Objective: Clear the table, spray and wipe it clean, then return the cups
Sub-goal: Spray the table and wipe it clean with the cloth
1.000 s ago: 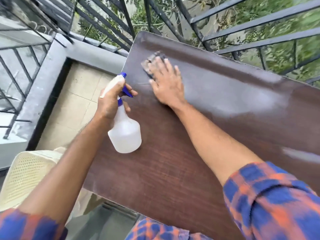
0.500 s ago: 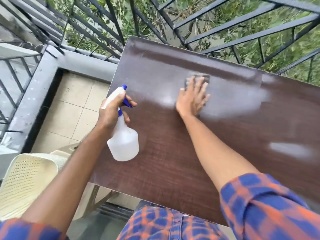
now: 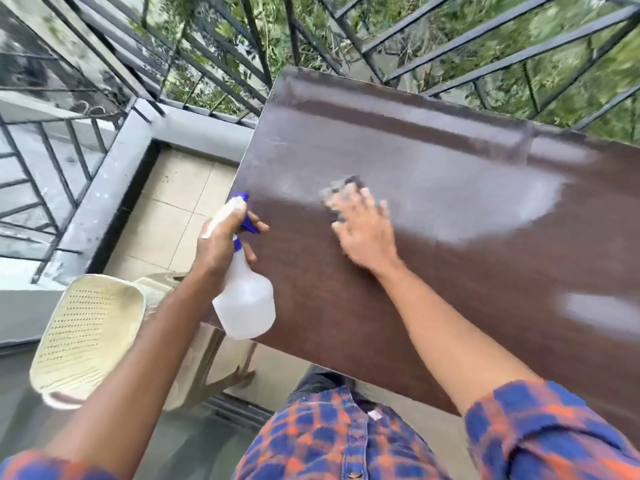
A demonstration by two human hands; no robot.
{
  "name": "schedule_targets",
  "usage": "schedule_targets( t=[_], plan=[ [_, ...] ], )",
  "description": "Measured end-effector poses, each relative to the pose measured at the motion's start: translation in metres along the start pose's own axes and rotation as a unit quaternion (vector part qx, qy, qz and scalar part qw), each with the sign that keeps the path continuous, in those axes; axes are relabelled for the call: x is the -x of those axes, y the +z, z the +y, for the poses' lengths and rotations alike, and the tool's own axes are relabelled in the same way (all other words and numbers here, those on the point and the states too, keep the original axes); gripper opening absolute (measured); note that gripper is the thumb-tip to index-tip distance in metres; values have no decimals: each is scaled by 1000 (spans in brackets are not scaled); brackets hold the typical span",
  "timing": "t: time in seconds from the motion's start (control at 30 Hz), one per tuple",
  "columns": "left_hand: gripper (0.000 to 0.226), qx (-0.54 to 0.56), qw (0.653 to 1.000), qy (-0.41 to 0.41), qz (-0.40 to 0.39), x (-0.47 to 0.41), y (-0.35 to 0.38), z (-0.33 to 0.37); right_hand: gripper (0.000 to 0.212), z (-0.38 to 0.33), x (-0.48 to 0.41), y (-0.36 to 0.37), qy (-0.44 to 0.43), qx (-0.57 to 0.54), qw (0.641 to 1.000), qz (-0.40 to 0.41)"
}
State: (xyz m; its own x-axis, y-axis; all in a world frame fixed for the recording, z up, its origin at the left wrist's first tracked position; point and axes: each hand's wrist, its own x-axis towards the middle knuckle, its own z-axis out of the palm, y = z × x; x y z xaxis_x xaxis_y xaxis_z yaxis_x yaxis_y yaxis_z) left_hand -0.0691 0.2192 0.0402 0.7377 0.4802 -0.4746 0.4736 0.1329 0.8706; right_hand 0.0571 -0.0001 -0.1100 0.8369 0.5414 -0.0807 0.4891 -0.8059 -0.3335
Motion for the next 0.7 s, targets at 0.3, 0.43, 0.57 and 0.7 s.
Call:
schedule_targets(
  t=[0.3, 0.43, 0.57, 0.7],
  plan=[
    [34, 8, 999, 22, -24, 46, -5, -31, 67, 95, 63, -41, 407, -50, 909, 81],
    [36, 8, 999, 28, -31, 58, -19, -44, 69, -11, 63, -3, 263, -32, 963, 39],
    [40, 24, 999, 13, -19, 66, -39, -47, 62, -141, 85, 41, -3, -6, 999, -39],
    [49, 49, 998, -16, -27, 69, -67, -48, 66, -231, 121, 77, -167, 12, 978, -124]
  ],
)
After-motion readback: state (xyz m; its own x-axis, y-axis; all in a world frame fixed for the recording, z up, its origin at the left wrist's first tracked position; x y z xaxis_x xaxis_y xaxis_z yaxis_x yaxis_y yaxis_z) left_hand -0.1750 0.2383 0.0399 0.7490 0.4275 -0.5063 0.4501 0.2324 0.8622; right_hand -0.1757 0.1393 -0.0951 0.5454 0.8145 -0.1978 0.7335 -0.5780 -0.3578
